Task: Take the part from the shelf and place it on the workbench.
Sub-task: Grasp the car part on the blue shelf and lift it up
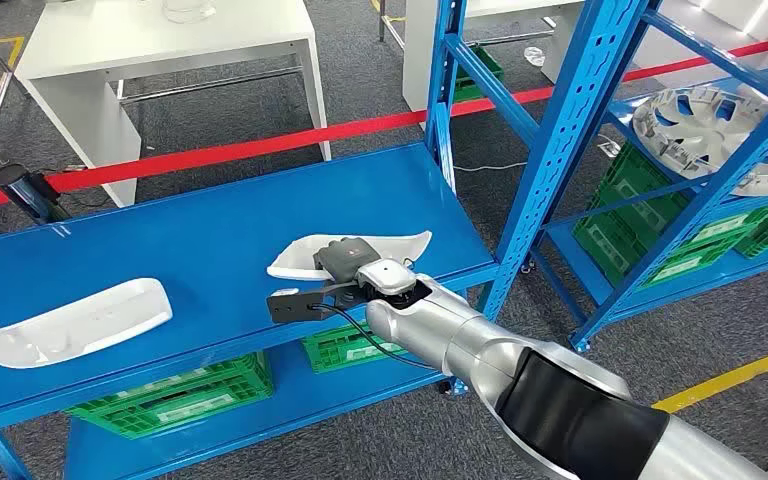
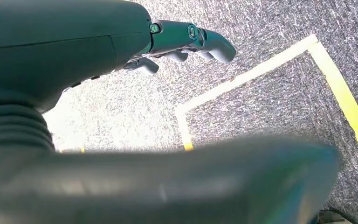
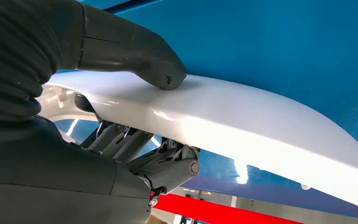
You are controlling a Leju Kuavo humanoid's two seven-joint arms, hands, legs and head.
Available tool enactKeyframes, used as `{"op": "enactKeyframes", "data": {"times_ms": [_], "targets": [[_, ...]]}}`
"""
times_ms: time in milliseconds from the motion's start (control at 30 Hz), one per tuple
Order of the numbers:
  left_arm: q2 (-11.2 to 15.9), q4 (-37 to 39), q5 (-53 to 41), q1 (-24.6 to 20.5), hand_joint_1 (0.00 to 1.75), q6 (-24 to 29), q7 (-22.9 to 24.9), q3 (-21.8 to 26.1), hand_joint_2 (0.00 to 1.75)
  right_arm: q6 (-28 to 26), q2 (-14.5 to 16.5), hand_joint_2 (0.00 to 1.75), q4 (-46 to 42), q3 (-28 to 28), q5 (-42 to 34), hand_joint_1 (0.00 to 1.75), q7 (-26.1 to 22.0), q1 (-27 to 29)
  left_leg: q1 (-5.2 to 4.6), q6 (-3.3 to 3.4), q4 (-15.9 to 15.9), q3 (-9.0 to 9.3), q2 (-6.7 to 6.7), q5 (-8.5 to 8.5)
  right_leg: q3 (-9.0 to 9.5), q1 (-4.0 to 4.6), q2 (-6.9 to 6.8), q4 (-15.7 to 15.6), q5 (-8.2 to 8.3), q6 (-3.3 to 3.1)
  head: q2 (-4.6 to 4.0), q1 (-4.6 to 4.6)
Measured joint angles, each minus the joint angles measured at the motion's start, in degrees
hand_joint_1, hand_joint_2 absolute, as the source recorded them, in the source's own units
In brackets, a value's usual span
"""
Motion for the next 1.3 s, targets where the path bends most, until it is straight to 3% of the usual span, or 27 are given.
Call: {"op": "enactKeyframes", "data": {"times_ms": [200,333,433,567,767,800,867,933,967,1000,1033,1133,1200,1300], "targets": [[-0.2,0.0,1.8,0.1,0.00,0.9,0.1,1.3,1.75,-3.1,0.0,1.75,-0.1,0.0,-0.9,1.75,-1.4,0.0,0.00,0.00,0.0,-0.01,0.00,0.00,0.01,0.00,0.00,0.0,0.00,0.00,0.00,0.00],[-0.3,0.0,2.4,0.6,0.00,1.6,0.0,2.3,1.75,-11.1,-0.2,1.75,-4.0,-1.2,-5.1,1.75,-8.0,0.6,0.00,0.00,0.0,0.01,0.08,0.00,-0.04,0.01,0.10,0.0,0.04,-0.02,0.00,-0.01],[-0.4,0.0,2.7,1.2,0.00,3.0,-0.3,3.1,1.75,-15.3,-1.8,1.75,-16.9,-3.6,-9.1,1.75,-14.3,3.5,-0.05,0.02,0.0,0.01,0.08,-0.07,-0.06,0.02,0.12,0.0,0.02,-0.01,0.00,-0.01],[-0.6,0.0,2.6,2.1,0.00,4.1,-0.7,3.7,1.75,-19.6,-4.2,1.75,-39.7,-7.5,-12.1,1.75,-19.7,11.6,-0.21,0.34,0.2,0.04,-0.06,-0.45,0.12,-0.06,-0.07,-0.1,-0.25,0.28,0.00,-0.01],[-1.1,0.0,2.6,2.6,0.00,4.4,-0.7,4.6,1.75,-26.4,-6.5,1.75,-61.8,-9.9,-6.2,1.75,-20.8,23.7,-0.33,1.04,0.3,0.21,0.03,-0.61,0.38,-0.31,0.01,-0.1,-0.38,0.92,0.00,-0.01],[-1.2,0.0,2.6,2.6,0.00,4.5,-0.7,4.7,1.75,-26.9,-6.8,1.75,-64.0,-10.1,-6.2,1.75,-21.0,25.1,-0.15,1.20,0.0,0.32,0.12,-0.34,0.32,-0.32,0.02,0.2,-0.70,1.12,0.00,0.00],[-1.5,0.0,2.3,2.8,0.00,4.4,-0.6,4.8,1.75,-27.8,-7.7,1.75,-67.5,-10.8,-6.9,1.75,-21.6,27.7,0.27,1.63,-0.5,0.43,0.35,0.13,-0.93,-0.40,-0.03,3.5,-3.43,1.71,0.00,0.20],[-1.8,0.1,1.7,3.0,0.00,4.0,0.0,4.8,1.75,-28.5,-8.6,1.75,-69.9,-11.4,-8.3,1.75,-22.3,30.4,0.33,1.79,-0.6,0.23,0.54,0.30,-3.73,-0.75,-0.05,10.7,-7.71,2.31,0.00,0.39],[-1.9,0.1,1.3,3.1,0.00,3.8,0.5,4.8,1.75,-28.8,-8.9,1.75,-70.7,-11.7,-9.0,1.75,-22.5,31.8,0.38,1.75,-0.5,0.06,0.60,0.36,-4.92,-0.95,-0.06,13.9,-9.08,2.54,0.00,0.41],[-1.9,0.1,0.9,3.2,0.00,3.5,1.0,4.8,1.75,-29.2,-9.1,1.75,-71.4,-11.9,-9.5,1.75,-22.7,33.2,0.48,1.64,-0.4,-0.17,0.66,0.45,-5.31,-1.16,-0.08,15.5,-9.42,2.75,0.00,0.42],[-1.9,0.1,0.4,3.3,0.00,3.2,1.4,4.8,1.75,-29.5,-9.3,1.75,-71.9,-12.2,-9.8,1.75,-22.8,34.5,0.66,1.48,-0.2,-0.46,0.69,0.55,-4.53,-1.37,-0.12,14.8,-8.65,2.96,0.00,0.42],[-1.8,0.1,-2.1,3.2,0.00,2.4,3.1,4.5,1.75,-30.6,-9.5,1.75,-73.5,-13.1,-9.5,1.75,-22.8,37.9,1.25,0.49,0.7,-1.42,0.59,0.86,2.10,-1.82,-0.31,4.2,-4.75,3.50,0.00,0.47],[-1.3,0.0,-4.5,3.1,0.00,2.1,4.1,3.7,1.75,-30.8,-9.5,1.75,-74.7,-13.9,-8.8,1.75,-22.9,40.0,1.26,-0.52,1.0,-1.65,0.37,1.10,3.83,-1.64,-0.13,1.1,-4.01,2.79,0.00,0.53],[-0.3,-0.1,-6.3,3.2,0.00,2.9,3.9,2.6,1.75,-30.1,-9.4,1.75,-75.7,-14.7,-8.7,1.75,-24.0,41.9,1.28,-1.97,1.0,-1.96,0.30,1.45,2.91,-1.47,0.18,1.2,-3.46,0.73,0.00,0.48]]}}
